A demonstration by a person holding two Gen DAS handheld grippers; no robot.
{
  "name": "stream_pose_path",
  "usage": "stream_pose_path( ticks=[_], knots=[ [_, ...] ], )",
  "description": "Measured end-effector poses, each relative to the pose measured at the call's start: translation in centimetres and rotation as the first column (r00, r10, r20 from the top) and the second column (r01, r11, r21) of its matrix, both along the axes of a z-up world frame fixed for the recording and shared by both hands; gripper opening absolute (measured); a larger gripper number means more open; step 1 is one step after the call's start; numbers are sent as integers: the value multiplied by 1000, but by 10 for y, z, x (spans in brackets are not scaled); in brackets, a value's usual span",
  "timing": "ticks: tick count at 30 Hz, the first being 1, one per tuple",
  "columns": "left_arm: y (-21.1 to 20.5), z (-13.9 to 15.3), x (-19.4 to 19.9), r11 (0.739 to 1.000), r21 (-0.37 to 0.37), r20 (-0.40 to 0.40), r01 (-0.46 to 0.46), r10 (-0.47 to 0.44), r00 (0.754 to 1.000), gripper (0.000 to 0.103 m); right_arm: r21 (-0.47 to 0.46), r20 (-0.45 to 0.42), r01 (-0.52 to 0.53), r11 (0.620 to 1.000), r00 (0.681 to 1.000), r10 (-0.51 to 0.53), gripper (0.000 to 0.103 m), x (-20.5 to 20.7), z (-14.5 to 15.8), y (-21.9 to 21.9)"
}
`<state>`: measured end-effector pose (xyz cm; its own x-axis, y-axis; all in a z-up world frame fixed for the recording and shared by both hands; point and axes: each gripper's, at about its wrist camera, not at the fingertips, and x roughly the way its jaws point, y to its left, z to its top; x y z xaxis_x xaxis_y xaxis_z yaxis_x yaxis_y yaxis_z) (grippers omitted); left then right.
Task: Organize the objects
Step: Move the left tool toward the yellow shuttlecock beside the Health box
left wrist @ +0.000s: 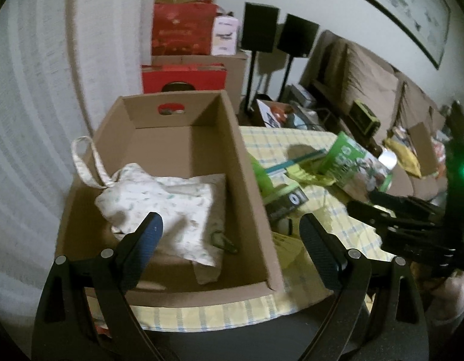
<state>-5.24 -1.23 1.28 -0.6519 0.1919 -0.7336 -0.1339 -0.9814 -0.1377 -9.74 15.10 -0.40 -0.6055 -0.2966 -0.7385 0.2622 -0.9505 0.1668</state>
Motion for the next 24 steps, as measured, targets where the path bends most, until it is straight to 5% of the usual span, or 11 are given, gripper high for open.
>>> stream_pose_path(
  ticks=[4, 10, 24],
  knots=[
    [18, -4, 3, 999, -32, 4, 43, -43, 999, 91, -9, 40, -4, 1000, 999, 4, 43, 0, -14, 0],
    [31, -11, 3, 997, -26, 21, 77, -76, 997, 91, -85, 81, -24, 996, 996, 31, 36, -7, -31, -2],
    [50, -19, 1, 990, -49, 46, 132, -130, 990, 89, -82, 159, -39, 996, 986, 51, 22, -28, -64, -16]
  ],
)
